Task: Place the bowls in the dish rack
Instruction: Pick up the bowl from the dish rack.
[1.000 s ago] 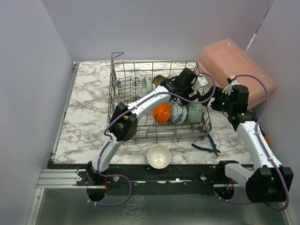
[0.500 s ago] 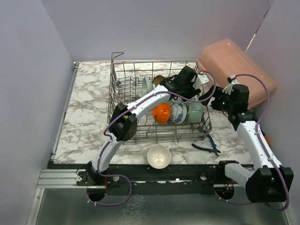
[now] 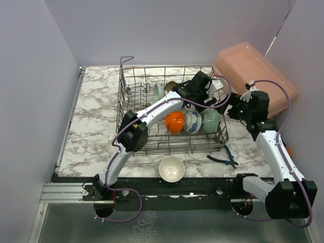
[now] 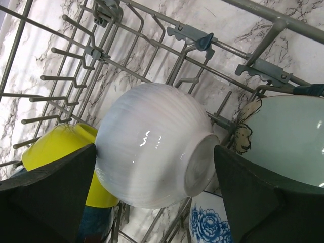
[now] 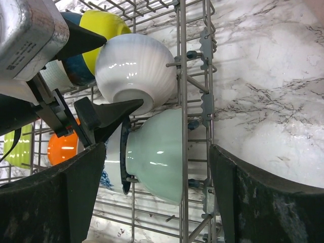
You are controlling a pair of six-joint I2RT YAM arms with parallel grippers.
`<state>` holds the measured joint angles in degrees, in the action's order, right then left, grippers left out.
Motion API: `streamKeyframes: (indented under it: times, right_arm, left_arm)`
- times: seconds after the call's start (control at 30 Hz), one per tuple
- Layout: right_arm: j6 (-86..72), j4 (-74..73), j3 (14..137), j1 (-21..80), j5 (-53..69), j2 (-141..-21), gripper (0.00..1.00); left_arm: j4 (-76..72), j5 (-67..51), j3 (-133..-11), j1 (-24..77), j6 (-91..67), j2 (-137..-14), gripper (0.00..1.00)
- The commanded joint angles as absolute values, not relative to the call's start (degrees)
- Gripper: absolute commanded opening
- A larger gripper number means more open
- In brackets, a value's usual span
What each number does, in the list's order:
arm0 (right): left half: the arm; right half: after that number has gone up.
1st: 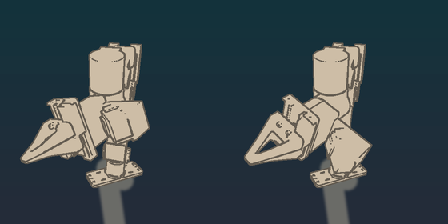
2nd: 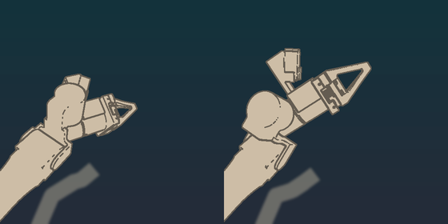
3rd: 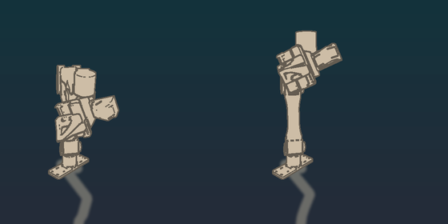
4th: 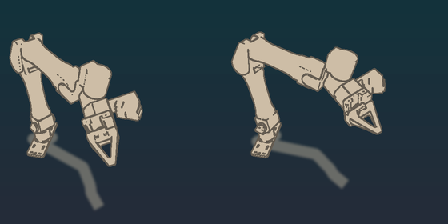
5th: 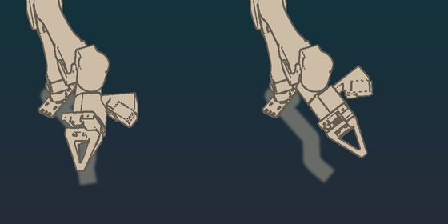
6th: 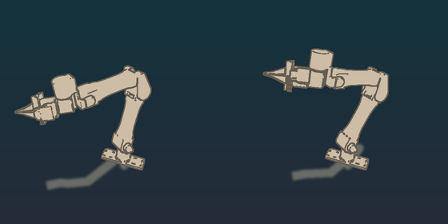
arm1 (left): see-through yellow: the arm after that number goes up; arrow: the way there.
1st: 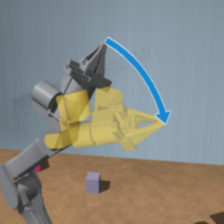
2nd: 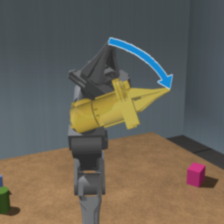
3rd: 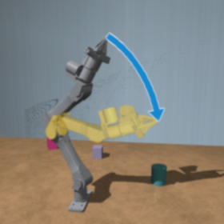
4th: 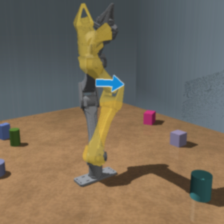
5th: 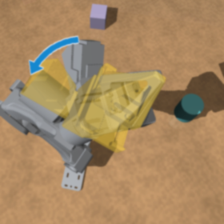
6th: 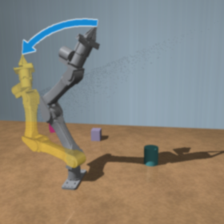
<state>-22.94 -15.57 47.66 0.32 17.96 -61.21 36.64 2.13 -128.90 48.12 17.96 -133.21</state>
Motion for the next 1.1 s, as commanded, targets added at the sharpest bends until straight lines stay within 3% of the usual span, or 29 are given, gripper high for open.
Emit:
streamKeyframes:
  times: [0.0, 0.23, 0.4, 0.63, 1.07]
  right_arm:
    - [-22.8, -16.1, 49.0, 0.3, 19.8, -61.1, 0.87]
    - [-22.8, -16.0, 49.0, 0.3, 20.4, -61.1, 0.87]
    - [-22.8, -15.8, 49.0, 0.3, 20.6, -61.3, 0.87]
    - [-22.8, -15.7, 49.2, 0.3, 20.6, -61.3, 0.87]
    - [-22.9, -17.2, 51.0, 0.3, 21.2, -61.3, 0.87]
  left_arm:
    - [39.0, 5.1, -130.4, 47.7, 16.6, -135.0, 0.99]
    - [39.2, 9.3, -131.5, 47.7, 17.0, -136.8, 0.99]
    - [39.3, 3.6, -132.1, 47.7, 17.1, -136.8, 0.97]
    - [39.4, -7.3, -132.1, 47.8, 15.6, -135.0, 0.70]
    - [38.7, -10.4, -133.5, 47.7, 12.9, -132.6, 0.06]
